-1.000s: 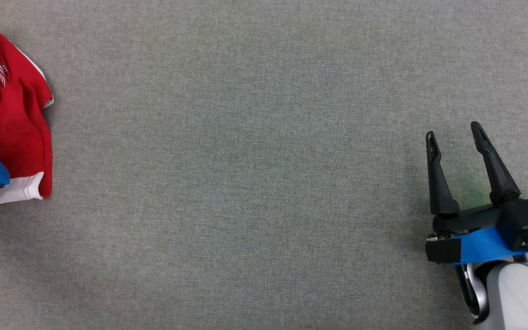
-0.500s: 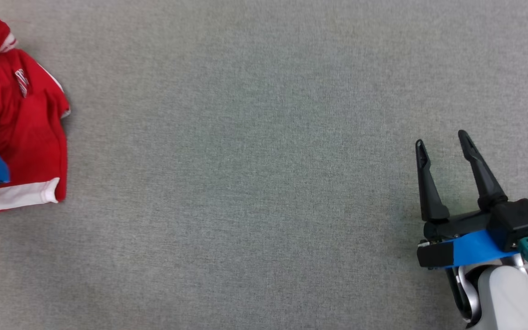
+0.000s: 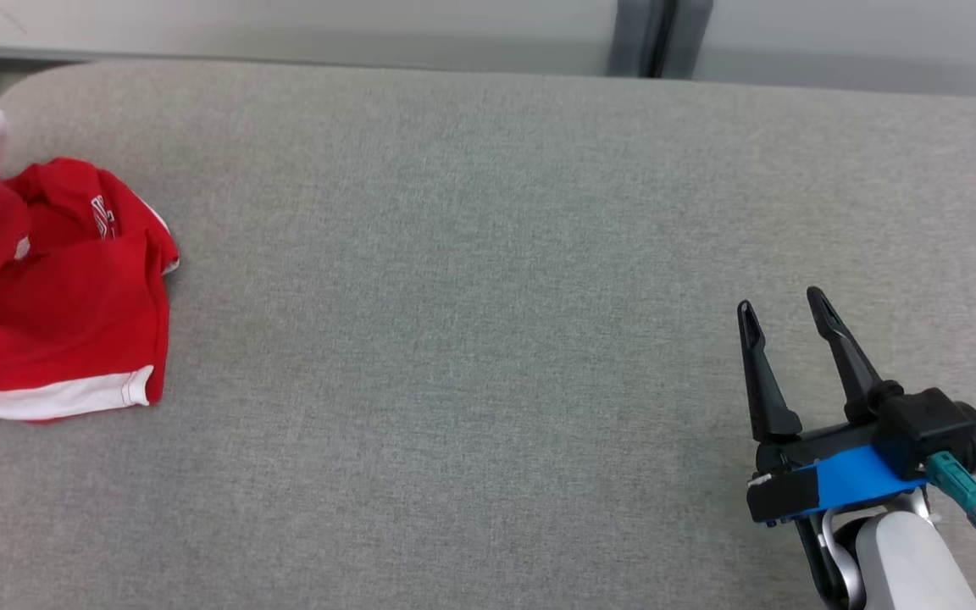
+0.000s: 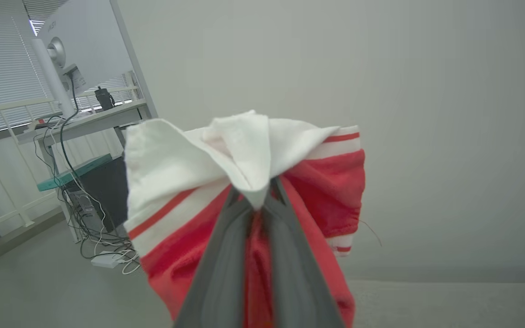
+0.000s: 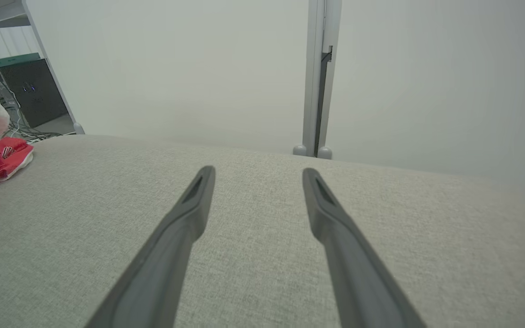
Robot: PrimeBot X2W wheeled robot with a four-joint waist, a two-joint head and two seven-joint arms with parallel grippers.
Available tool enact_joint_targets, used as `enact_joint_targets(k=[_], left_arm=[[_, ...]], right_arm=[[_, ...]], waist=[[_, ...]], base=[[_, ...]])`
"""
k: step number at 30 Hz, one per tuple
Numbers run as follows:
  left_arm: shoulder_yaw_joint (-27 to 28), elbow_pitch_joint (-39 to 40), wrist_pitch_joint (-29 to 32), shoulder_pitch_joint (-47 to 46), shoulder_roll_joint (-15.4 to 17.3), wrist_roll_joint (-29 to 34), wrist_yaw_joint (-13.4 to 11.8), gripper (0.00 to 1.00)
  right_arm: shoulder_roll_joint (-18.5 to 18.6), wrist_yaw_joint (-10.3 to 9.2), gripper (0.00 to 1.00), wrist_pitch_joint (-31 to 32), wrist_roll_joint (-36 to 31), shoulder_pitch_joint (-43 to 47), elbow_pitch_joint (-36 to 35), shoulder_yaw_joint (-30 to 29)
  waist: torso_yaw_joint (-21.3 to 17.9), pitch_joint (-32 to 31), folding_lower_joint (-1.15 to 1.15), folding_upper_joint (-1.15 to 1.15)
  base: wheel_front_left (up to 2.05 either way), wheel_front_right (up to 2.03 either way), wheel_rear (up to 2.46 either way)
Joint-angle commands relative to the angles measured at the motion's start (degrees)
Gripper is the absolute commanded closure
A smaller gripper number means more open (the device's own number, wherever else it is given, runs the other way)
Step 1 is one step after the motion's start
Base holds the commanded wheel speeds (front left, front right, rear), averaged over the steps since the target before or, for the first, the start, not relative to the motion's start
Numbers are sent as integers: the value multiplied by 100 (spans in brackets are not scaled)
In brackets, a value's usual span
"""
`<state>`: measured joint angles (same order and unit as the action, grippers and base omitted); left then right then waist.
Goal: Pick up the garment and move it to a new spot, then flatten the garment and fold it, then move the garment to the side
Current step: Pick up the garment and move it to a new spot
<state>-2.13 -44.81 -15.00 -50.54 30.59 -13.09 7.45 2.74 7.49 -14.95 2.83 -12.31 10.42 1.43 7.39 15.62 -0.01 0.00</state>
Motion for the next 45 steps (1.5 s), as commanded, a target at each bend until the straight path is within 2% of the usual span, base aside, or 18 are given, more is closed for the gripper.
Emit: enact_joint_targets(k=[1,10,16,21,27,33,38,45], left_arm=[[-36,225,-26,-21,14,12,2,100],[-470,1581,-21,-356,-121,-35,3,100],[-1016,2406,42,-702,-272,-115,3,100],[-1569,2774,229,-918,-452,-169,3,100],[-2051,2735,329,-1011,-641,-311,2,100],[-2395,2540,252,-539,-818,-420,2,100],[-2672,2271,139,230,-1030,-527,-34,100],[-2824,1815,14,1222,-1299,-742,-84,100]], right_arm=[[28,1,0,-28,90,95,15,-4],[28,1,0,-28,372,202,-39,74],[29,1,0,-29,557,188,-93,187],[27,1,0,-28,724,129,-122,279],[26,1,0,-29,942,112,-162,391],[26,1,0,-29,1090,160,-197,395],[26,1,0,-29,1108,214,-198,353],[25,1,0,-29,1070,214,-182,373]], waist=[[-125,-164,1,0],[-554,-438,1,0],[-1150,-464,1,0],[-1724,-427,1,0],[-2313,-285,1,0],[-2637,-185,1,0],[-2650,-212,1,0],[-2457,-210,1,0]], base=[[0,0,0],[0,0,0],[0,0,0],[0,0,0],[0,0,0],[0,0,0],[0,0,0],[0,0,0]])
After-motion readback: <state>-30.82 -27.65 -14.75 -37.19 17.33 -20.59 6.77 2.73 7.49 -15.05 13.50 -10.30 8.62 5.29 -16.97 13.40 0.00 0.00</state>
